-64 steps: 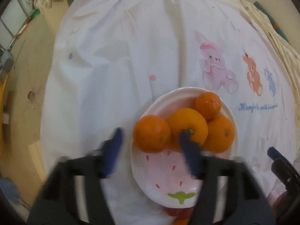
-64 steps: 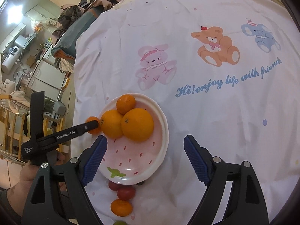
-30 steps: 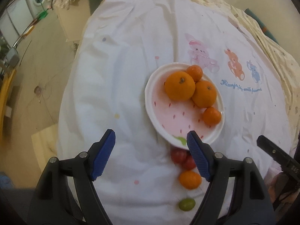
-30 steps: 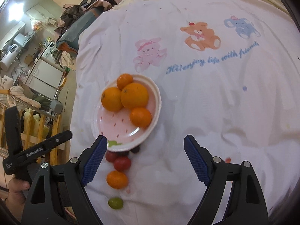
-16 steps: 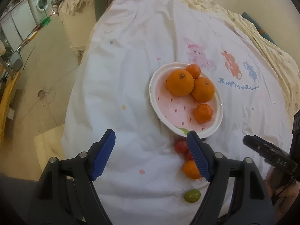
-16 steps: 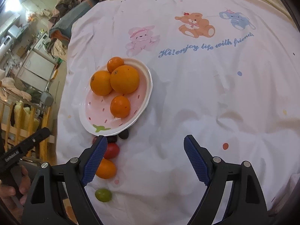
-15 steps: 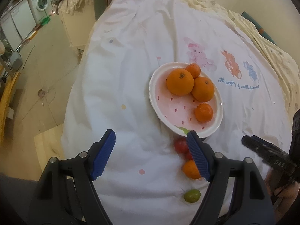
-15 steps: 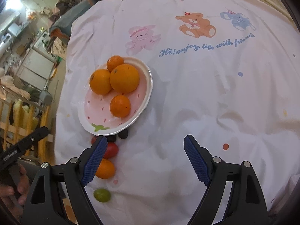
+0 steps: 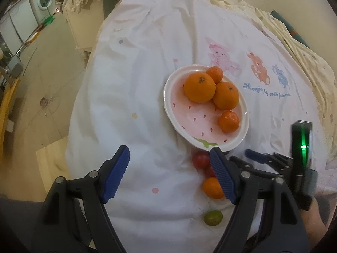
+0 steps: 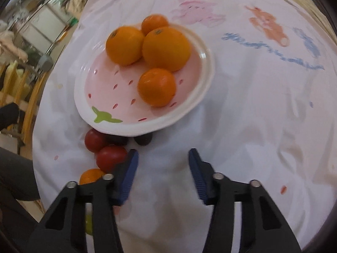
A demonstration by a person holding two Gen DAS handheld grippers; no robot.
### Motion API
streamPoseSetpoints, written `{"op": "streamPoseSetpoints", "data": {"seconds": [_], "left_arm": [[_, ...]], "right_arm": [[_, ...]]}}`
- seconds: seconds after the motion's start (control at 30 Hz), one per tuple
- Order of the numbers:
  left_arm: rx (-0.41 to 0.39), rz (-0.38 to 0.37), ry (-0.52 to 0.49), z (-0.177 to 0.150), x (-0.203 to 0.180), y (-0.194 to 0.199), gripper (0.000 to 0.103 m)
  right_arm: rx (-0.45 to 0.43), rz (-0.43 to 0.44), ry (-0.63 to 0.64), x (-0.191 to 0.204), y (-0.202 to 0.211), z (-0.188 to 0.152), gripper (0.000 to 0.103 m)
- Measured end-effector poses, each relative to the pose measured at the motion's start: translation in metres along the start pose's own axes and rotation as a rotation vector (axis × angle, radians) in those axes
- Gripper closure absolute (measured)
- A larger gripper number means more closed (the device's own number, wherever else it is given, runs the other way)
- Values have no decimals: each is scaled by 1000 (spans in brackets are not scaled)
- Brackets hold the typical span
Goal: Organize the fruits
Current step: 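Grasp a black grape beside the plate with the right gripper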
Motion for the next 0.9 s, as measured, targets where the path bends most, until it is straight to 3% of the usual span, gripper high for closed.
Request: {"op": "streamPoseSetpoints", "data": {"seconds": [0.23, 0.37, 0.47, 0.9], "left_arm": [[5, -9, 6, 1, -1, 0, 27], [9, -5, 7, 1, 0, -1, 27], [11, -3, 13, 1, 1, -2, 27], [17, 14, 15, 2, 2, -8, 27]], "right_arm": [[-21, 15, 45, 14, -18, 9, 56], [-27, -19, 87, 13, -25, 11, 61], [-34, -21, 125, 17, -24, 11, 79], [-26, 44, 62, 15, 26, 2, 80]]}}
Point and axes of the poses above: each gripper's, at about its wrist camera, not at the fingertips, and y roughly against the way its jaws point, x to its left, z to its top, the point moved 9 cm from there along -y, roughly the way its jaws point, and after that the axes turned 12 degrees about -x, right-handed, at the moved point
